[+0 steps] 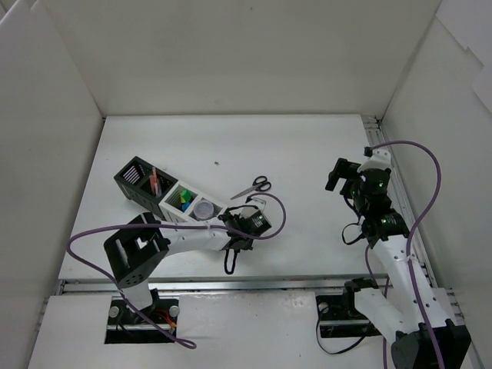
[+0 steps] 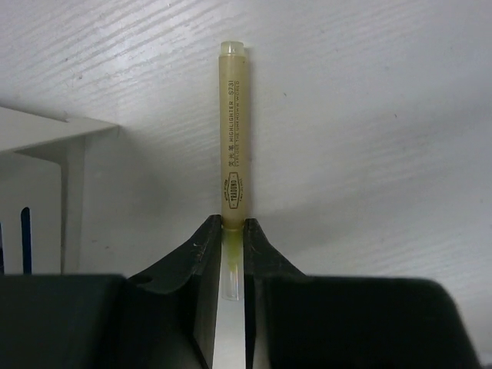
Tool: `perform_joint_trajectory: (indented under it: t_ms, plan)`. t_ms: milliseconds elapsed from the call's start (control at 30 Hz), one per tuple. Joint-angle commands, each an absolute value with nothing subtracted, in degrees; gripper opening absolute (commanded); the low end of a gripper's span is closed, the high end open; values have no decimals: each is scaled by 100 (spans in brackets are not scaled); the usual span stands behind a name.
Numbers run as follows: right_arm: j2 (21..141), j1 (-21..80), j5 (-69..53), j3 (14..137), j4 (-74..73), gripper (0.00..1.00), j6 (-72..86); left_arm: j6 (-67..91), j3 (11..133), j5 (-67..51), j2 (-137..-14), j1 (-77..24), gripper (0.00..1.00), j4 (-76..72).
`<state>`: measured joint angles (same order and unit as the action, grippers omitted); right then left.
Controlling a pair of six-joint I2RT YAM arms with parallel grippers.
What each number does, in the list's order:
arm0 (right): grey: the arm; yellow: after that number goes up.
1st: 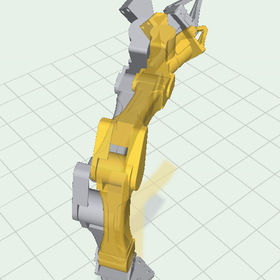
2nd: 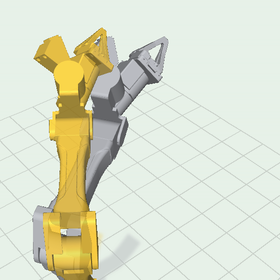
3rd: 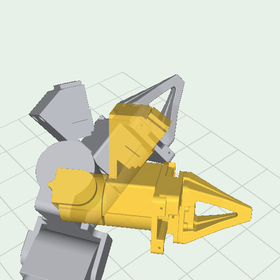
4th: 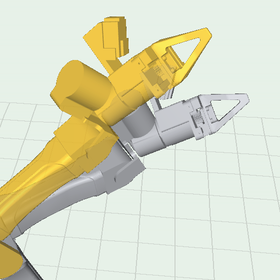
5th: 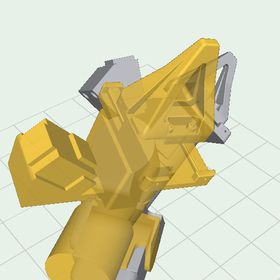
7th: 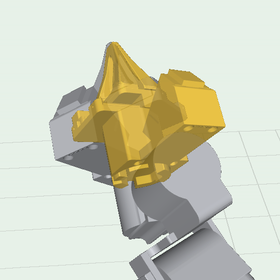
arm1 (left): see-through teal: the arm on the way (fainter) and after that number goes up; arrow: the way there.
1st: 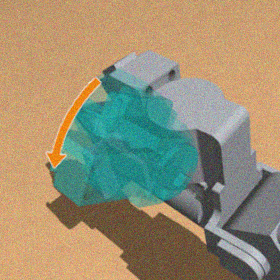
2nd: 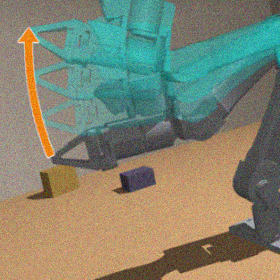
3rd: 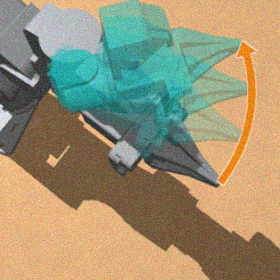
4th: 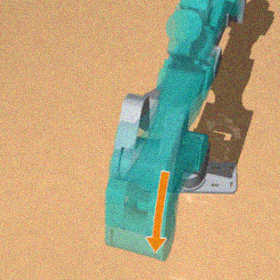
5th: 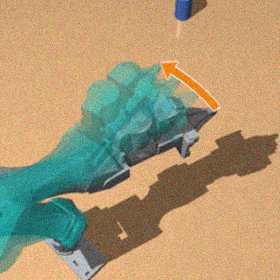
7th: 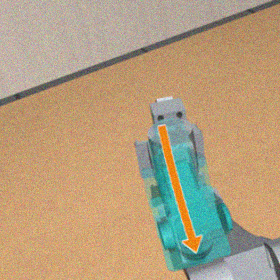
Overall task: Sort the stationery into containers
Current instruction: Pick up the pen from the center of the board.
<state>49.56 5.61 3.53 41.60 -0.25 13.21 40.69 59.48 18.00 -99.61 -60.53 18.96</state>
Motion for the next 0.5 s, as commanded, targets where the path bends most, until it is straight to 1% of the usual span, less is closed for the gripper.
perform_joint_trajectory:
  t_ms: [0,133,233,333,467]
  plan:
    - [4931,536,387,4175,299,98,1274,3587,6476,1924,-9414,-6144,0,2592]
    - [4869,545,466,4149,299,98,1239,3130,7143,1942,-8765,-6144,0,2926]
    - [4825,536,536,4148,316,98,1187,2866,7740,1951,-8509,-6144,0,3295]
    - [4808,536,685,4175,308,98,1152,2812,8355,1969,-8342,-5828,0,3690]
    - [4772,545,773,4201,308,98,1125,3286,9008,1934,-8157,-5065,0,4480]
